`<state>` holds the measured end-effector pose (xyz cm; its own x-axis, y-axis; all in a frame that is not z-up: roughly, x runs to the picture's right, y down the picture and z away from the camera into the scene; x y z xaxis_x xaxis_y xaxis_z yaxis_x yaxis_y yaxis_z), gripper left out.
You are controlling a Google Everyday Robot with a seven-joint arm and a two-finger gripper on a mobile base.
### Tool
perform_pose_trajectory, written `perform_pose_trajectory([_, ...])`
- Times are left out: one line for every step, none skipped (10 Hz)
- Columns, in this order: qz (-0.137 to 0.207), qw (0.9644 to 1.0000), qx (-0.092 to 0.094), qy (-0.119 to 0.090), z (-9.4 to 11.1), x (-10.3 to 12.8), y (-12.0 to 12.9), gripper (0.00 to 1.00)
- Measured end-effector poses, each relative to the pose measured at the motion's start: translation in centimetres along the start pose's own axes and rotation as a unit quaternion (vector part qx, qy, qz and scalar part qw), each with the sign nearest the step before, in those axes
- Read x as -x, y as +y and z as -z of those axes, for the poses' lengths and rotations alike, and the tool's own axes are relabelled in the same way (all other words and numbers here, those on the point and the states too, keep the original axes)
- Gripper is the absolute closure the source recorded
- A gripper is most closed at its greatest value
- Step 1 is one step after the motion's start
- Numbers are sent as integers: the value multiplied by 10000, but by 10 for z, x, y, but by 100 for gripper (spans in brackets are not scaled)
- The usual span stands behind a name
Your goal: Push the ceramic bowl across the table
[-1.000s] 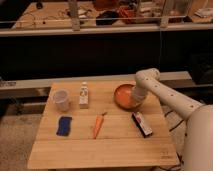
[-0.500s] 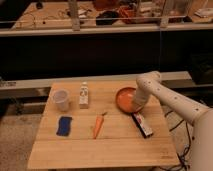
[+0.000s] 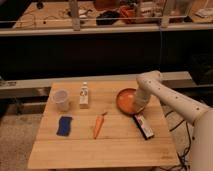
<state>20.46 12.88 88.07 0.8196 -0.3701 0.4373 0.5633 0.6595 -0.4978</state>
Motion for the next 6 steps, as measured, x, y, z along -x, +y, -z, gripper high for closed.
perform_pose_trajectory([50,10000,50,6,1,3,4,98])
perform_pose_trajectory([114,9999,82,-18,1,6,4,98])
perform_pose_trajectory([150,9998,113,-42,1,7,8,98])
perform_pose_trajectory([190,9997,159,-70,1,11,13,98])
perform_pose_trajectory([148,9997,186,-106,0,15,22,98])
perform_pose_trajectory([52,9997,218,-139,-1,14,28,98])
